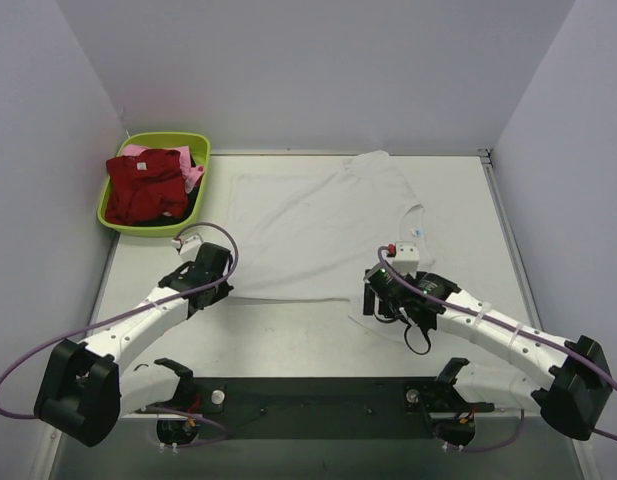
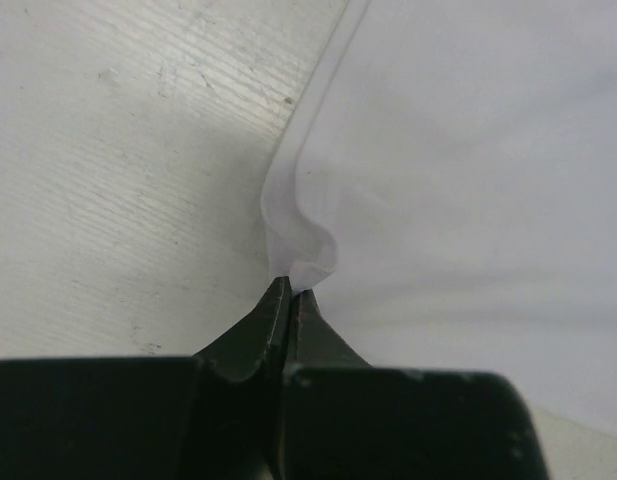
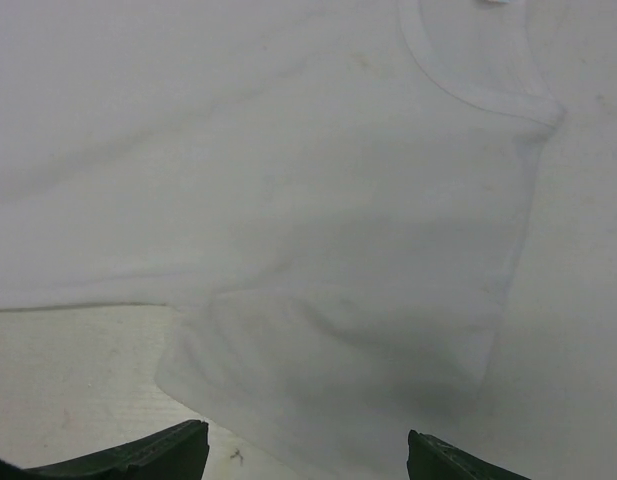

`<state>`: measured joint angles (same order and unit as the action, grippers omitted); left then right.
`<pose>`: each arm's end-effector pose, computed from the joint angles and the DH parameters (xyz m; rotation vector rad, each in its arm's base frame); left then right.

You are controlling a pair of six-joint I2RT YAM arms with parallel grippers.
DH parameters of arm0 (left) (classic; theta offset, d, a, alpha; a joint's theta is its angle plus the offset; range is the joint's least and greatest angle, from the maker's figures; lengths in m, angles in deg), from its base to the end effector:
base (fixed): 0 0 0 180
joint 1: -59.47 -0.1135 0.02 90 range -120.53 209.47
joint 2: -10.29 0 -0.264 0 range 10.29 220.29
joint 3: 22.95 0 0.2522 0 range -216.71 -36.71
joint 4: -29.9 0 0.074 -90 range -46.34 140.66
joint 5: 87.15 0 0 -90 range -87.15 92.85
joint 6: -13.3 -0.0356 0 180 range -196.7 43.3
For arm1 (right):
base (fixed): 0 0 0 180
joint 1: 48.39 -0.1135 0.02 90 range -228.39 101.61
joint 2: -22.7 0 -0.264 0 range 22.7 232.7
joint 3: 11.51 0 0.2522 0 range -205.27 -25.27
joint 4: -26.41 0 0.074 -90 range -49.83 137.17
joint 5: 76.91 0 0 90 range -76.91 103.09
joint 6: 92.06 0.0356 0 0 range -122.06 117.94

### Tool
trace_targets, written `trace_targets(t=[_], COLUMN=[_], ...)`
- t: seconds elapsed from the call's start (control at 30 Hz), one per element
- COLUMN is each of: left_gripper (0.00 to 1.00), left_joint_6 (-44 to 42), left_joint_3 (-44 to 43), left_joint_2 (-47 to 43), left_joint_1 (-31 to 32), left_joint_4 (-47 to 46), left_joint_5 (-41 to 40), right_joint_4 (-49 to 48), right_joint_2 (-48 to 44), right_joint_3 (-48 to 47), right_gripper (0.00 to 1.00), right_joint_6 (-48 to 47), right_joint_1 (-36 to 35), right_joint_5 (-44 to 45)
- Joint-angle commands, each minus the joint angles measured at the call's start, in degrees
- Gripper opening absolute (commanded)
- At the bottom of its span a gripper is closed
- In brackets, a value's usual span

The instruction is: Fold and stack the t-shirts

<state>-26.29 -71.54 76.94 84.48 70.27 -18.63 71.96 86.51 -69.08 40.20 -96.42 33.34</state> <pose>0.1969 -0.0775 0.1864 -0.6759 2.3935 -0.0568 0.1567 0.1558 0.2386 0.0276 2.4198 0.2889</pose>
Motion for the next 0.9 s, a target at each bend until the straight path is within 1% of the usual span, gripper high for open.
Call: trace_targets(t=[0.0, 0.13, 0.33, 0.53, 0.57, 0.7, 0.8, 0.87], left_gripper=[0.00, 0.00, 0.00, 0.00, 0.00, 0.00, 0.00, 0.00], left_joint_6=[0.4, -0.5, -0.9, -1.0, -1.0, -1.2, -1.5, -1.8], left_joint_3=[0.2, 0.2, 1.9, 3.3, 3.5, 3.5, 3.1, 2.8], left_joint_2=[-3.9, -5.0, -4.4, -3.2, -3.1, -2.7, -2.6, -2.4], left_joint_1=[-1.3, -1.8, -1.8, -1.8, -1.7, -1.8, -1.8, -1.8], left_joint_4=[2.1, 2.3, -0.2, -2.5, -2.9, -3.8, -3.8, -3.7], left_joint_5=[-5.2, -3.8, -1.8, -0.9, -0.6, -0.2, -0.1, 0.0], right_joint_4=[7.1, 8.1, 7.6, 6.7, 6.5, 4.4, 2.8, 1.7], right_joint_2=[-4.5, -6.9, -8.6, -11.2, -11.5, -12.5, -11.4, -10.6], right_joint_3=[5.2, 8.7, 13.1, 17.3, 17.9, 20.5, 21.1, 21.3], right_gripper=[0.78, 0.77, 0.74, 0.69, 0.66, 0.62, 0.59, 0.55], right_joint_6=[9.7, 14.1, 19.5, 23.7, 24.8, 27.1, 28.0, 28.2], right_joint_1=[0.7, 0.8, 0.5, 0.0, 0.0, -0.2, -0.2, -0.3], right_joint_5=[2.4, 0.5, -3.8, -6.3, -6.9, -8.1, -8.0, -8.1])
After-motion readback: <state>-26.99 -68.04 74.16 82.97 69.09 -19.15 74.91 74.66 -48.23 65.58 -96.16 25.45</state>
